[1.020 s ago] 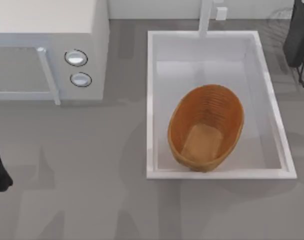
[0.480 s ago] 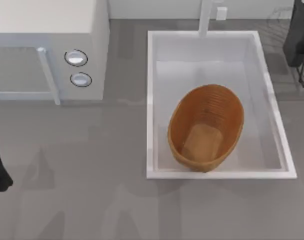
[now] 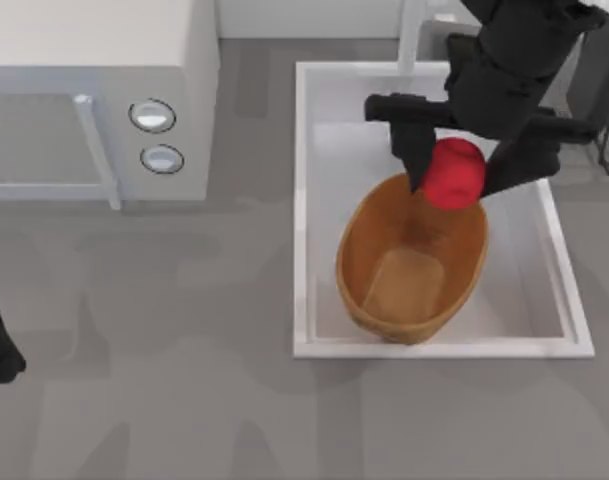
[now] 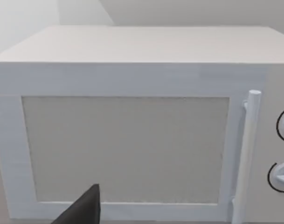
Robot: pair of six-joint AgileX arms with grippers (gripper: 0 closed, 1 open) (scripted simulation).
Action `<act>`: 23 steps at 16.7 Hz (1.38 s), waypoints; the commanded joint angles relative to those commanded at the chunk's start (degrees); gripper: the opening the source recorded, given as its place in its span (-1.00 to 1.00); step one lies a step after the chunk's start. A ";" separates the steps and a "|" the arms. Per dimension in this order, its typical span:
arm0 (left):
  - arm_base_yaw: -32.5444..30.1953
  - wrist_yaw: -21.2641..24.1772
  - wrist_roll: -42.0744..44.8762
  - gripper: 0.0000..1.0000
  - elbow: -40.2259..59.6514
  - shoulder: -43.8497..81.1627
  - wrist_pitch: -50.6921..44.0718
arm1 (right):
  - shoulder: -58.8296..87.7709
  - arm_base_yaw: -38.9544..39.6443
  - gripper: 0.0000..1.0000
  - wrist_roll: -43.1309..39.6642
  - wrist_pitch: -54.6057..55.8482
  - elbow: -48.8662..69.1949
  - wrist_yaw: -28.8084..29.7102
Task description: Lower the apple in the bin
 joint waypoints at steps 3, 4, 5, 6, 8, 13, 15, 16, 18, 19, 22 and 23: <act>0.00 0.00 0.00 1.00 0.00 0.00 0.00 | 0.14 0.71 -1.00 0.65 0.11 0.33 -0.10; 0.00 0.00 0.00 1.00 0.00 0.00 0.00 | 0.14 0.71 -1.00 0.65 0.11 0.33 -0.10; 0.00 0.00 0.00 1.00 0.00 0.00 0.00 | -0.12 0.53 -1.00 0.70 0.07 0.12 -0.15; 0.00 0.00 0.00 1.00 0.00 0.00 0.00 | -0.09 0.53 -1.00 0.75 0.26 -0.07 -0.15; 0.00 0.00 0.00 1.00 0.00 0.00 0.00 | 0.22 0.63 -1.00 1.00 2.42 -1.99 -0.10; 0.00 0.00 0.00 1.00 0.00 0.00 0.00 | 1.69 1.57 -1.00 1.61 12.62 -10.28 -0.02; 0.00 0.00 0.00 1.00 0.00 0.00 0.00 | 2.05 1.81 -1.00 1.79 14.86 -12.34 0.05; 0.00 0.00 0.00 1.00 0.00 0.00 0.00 | 2.08 1.84 -1.00 1.80 15.06 -12.55 0.07; 0.00 0.00 0.00 1.00 0.00 0.00 0.00 | 2.08 1.84 -1.00 1.80 15.06 -12.55 0.07; 0.00 0.00 0.00 1.00 0.00 0.00 0.00 | 2.08 1.84 -1.00 1.80 15.06 -12.55 0.07; 0.00 0.00 0.00 1.00 0.00 0.00 0.00 | 2.08 1.84 -0.55 1.80 15.06 -12.55 0.07; 0.00 0.00 0.00 1.00 0.00 0.00 0.00 | 2.08 1.84 -0.40 1.80 15.06 -12.55 0.07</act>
